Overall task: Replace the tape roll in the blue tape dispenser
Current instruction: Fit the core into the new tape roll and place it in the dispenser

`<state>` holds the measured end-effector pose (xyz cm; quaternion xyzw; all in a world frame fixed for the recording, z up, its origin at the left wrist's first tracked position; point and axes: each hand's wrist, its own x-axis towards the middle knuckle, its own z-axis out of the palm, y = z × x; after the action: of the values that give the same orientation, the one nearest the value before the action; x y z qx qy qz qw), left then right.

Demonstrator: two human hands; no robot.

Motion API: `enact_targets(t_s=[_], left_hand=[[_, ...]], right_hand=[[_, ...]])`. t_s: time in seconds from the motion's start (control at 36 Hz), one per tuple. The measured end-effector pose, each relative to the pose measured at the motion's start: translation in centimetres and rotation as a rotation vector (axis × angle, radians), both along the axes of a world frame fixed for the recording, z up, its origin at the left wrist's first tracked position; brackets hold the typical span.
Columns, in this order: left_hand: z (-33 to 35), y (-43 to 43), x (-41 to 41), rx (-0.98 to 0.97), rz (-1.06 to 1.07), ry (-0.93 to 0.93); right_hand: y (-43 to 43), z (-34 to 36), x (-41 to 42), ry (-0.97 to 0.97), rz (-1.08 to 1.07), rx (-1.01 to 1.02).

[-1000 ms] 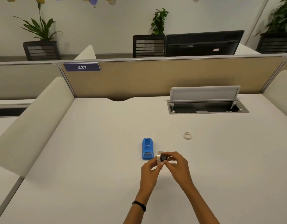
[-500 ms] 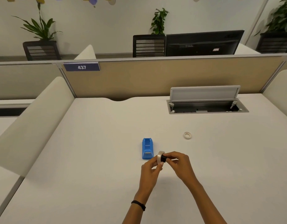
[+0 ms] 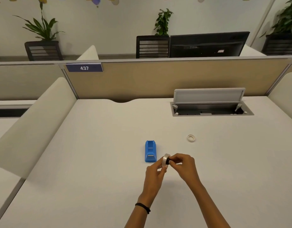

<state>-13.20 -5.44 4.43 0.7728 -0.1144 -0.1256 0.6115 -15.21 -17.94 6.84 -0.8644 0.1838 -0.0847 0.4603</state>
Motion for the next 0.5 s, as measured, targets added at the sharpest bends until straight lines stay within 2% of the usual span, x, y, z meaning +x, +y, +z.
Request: enact_targets(t_s=[0.28, 0.5], left_hand=[[0.19, 0.19, 0.08, -0.064, -0.012, 0.033], [0.34, 0.25, 0.11, -0.178, 0.103, 0.086]], right_hand=[[0.07, -0.12, 0.22, -0.034, -0.005, 0.045], [0.23, -0.40, 0.22, -0.073, 0.014, 0.102]])
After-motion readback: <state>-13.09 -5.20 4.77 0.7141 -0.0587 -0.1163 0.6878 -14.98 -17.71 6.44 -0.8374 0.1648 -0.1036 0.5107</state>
